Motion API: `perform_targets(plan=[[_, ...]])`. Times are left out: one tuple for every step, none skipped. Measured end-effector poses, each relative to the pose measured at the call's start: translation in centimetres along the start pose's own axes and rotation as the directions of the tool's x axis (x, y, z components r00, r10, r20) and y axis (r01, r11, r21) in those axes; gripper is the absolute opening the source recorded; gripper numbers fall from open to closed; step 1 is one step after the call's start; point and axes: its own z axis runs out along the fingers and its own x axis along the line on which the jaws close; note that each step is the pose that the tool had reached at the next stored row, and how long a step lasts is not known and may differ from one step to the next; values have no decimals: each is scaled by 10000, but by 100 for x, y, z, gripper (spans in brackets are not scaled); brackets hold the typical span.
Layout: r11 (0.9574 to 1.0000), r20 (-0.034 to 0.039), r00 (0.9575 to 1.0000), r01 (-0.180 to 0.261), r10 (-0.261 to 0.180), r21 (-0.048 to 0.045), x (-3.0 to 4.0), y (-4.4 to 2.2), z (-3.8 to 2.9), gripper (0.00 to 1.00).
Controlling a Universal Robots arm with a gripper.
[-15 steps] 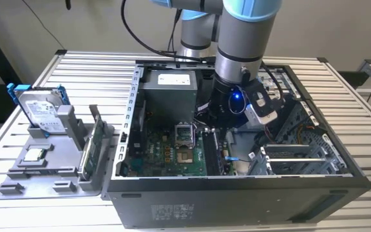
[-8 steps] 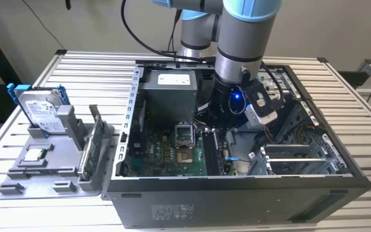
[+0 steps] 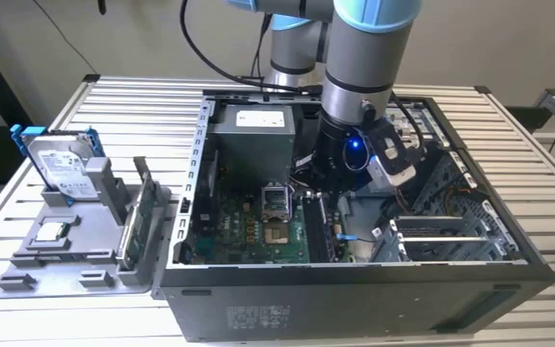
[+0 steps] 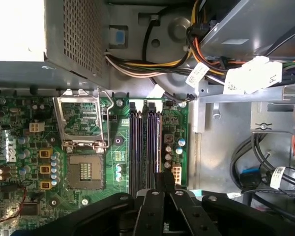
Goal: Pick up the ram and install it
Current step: 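Press down the ram until it locks into place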
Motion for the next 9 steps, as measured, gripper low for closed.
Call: perform_targets(plan=[[10000, 1, 10000, 79, -79, -3, 0, 0, 0, 11], [9999, 2, 9999, 163, -163, -6, 0, 0, 0, 11], [9997, 3, 9997, 252, -252, -9, 0, 0, 0, 11], [9994, 4, 9994, 345, -345, -13, 0, 0, 0, 11], [9990, 4, 9991, 436, -436, -15, 0, 0, 0, 11], [9986, 5, 9986, 525, -525, -17, 0, 0, 0, 11], [9981, 6, 9981, 621, -621, -17, 0, 0, 0, 11], [9975, 7, 9975, 713, -713, -19, 0, 0, 0, 11], [9967, 8, 9967, 806, -806, -20, 0, 0, 0, 11]])
